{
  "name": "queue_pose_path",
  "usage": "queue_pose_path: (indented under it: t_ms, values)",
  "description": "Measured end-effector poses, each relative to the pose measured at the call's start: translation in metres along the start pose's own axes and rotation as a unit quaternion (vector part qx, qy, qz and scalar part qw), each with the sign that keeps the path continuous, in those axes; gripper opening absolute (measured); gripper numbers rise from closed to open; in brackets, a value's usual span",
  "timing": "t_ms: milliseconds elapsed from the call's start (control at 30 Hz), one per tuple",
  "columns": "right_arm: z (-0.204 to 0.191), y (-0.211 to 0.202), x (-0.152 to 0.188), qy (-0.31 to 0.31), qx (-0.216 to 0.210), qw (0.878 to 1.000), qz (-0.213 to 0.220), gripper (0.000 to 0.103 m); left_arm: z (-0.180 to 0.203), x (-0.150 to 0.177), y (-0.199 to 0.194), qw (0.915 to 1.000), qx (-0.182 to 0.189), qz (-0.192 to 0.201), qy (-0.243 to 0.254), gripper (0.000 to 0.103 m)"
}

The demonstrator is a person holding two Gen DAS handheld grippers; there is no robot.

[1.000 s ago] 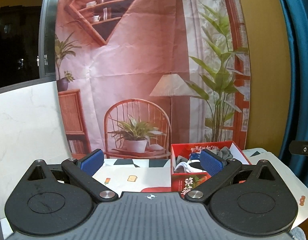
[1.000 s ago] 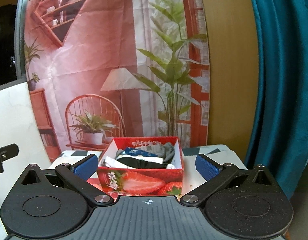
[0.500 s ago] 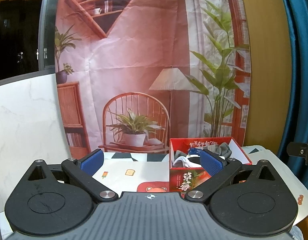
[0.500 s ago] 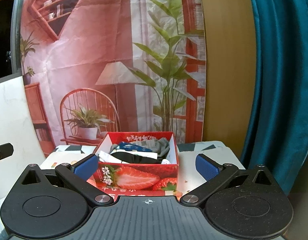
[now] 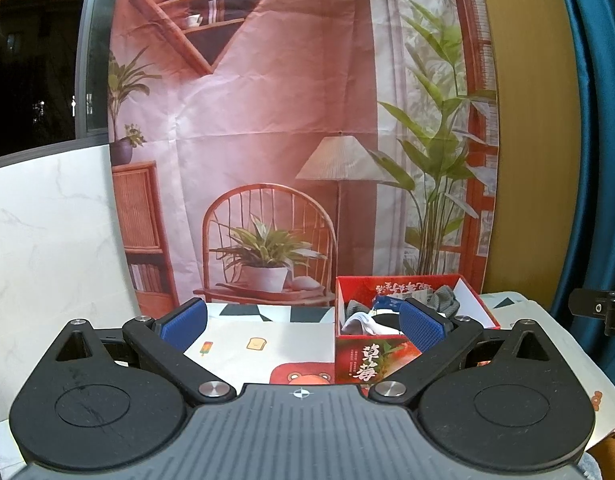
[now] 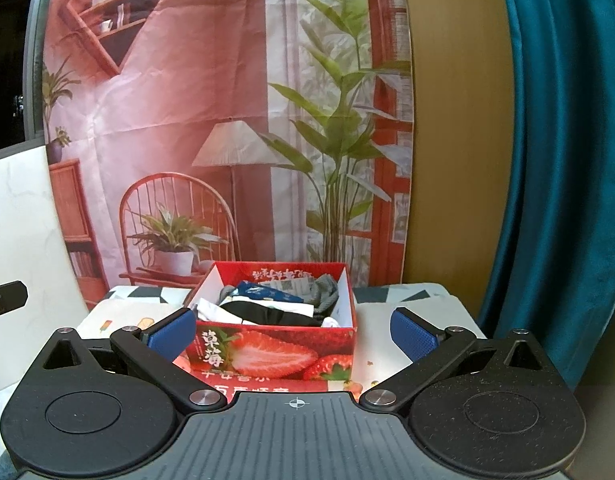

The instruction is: Organize soft objects

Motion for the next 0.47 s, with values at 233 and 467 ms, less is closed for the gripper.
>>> queue_pose_path:
  t_ms: [233,467]
  values:
    - [0.0003,0.0003,0.0008,-0.002,0.001,1.0,0.0,0.103,0.0005,0.0001,-0.0004,1.0,0.0,0.0,0.001,0.103]
    - [0.0002,0.0006,0.0013,-0.002,0.002,1.0,0.0,0.103,0.0012,0.0017,-0.0006,1.0,-0.001,-0.001,0.002,0.103]
Point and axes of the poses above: each gripper's, at about its wrist camera, not at the fingertips, and y roughly the way its jaws point, z to its right, x to its underside, the point moved 6 cm from there along y, roughly the way its jaws point, and after that the axes turned 5 degrees about -z, right-handed, at the moved point
